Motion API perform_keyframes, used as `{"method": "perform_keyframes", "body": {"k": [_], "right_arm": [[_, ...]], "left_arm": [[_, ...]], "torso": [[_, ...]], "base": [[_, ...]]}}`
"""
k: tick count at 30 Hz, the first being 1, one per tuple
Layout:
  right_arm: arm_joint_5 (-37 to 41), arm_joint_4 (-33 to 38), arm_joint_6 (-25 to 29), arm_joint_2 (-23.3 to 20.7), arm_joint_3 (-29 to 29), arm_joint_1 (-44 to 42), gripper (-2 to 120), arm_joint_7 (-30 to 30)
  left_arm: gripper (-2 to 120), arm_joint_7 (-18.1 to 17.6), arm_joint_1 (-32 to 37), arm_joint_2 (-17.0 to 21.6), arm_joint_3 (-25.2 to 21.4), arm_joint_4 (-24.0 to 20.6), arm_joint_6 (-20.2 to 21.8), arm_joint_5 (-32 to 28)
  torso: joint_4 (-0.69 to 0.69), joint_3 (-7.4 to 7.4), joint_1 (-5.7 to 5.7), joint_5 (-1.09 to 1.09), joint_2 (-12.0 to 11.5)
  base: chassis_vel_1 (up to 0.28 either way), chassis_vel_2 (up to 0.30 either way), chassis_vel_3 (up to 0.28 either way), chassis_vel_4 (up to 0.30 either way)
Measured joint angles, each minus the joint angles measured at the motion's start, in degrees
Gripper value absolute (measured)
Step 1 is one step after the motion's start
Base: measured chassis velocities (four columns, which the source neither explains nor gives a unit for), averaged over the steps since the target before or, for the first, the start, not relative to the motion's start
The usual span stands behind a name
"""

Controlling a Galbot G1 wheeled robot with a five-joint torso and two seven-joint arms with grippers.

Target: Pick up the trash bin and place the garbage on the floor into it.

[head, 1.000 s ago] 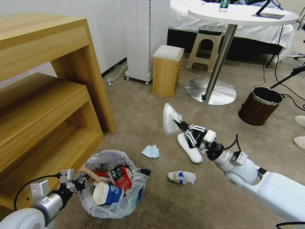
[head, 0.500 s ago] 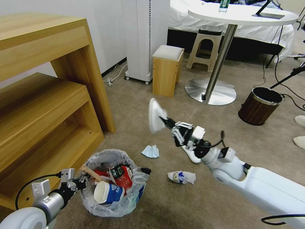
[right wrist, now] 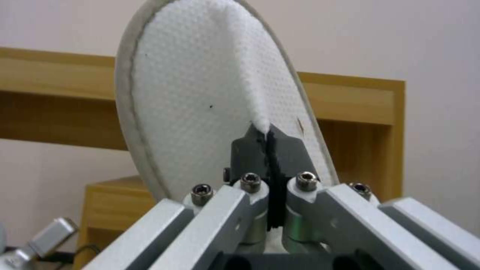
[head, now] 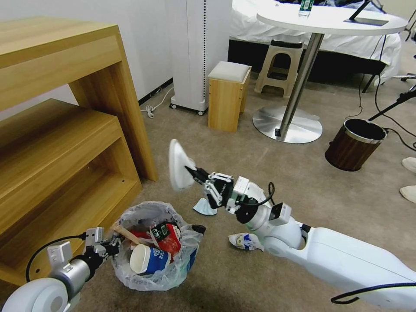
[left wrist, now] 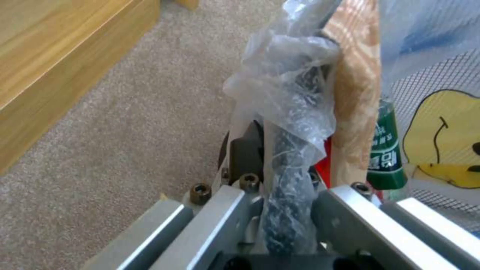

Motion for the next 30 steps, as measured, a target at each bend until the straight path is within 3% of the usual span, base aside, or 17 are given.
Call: {"method": "perform_keyframes", "body": {"k": [17, 30], "right_arm": [[4.2, -0.4, -0.7, 6.4, -8.3, 8.7, 0, 1.9], [4.7, -0.8, -1.0, 9.1, -12.8, 10.1, 0, 3.0]], "left_arm": [[0, -0.1, -2.0, 0.6, 0.1, 2.1, -0.1, -1.1], [0, -0.4, -3.6, 1.3, 0.1, 3.8, -0.2, -2.4]], "torso": [[0.00, 0.00, 0.00, -0.01, 0.0], [0.00, 0.00, 0.00, 0.00, 0.0]], "base": [[0.000, 0.000, 0.000, 0.000], [0.000, 0.000, 0.000, 0.000]]}}
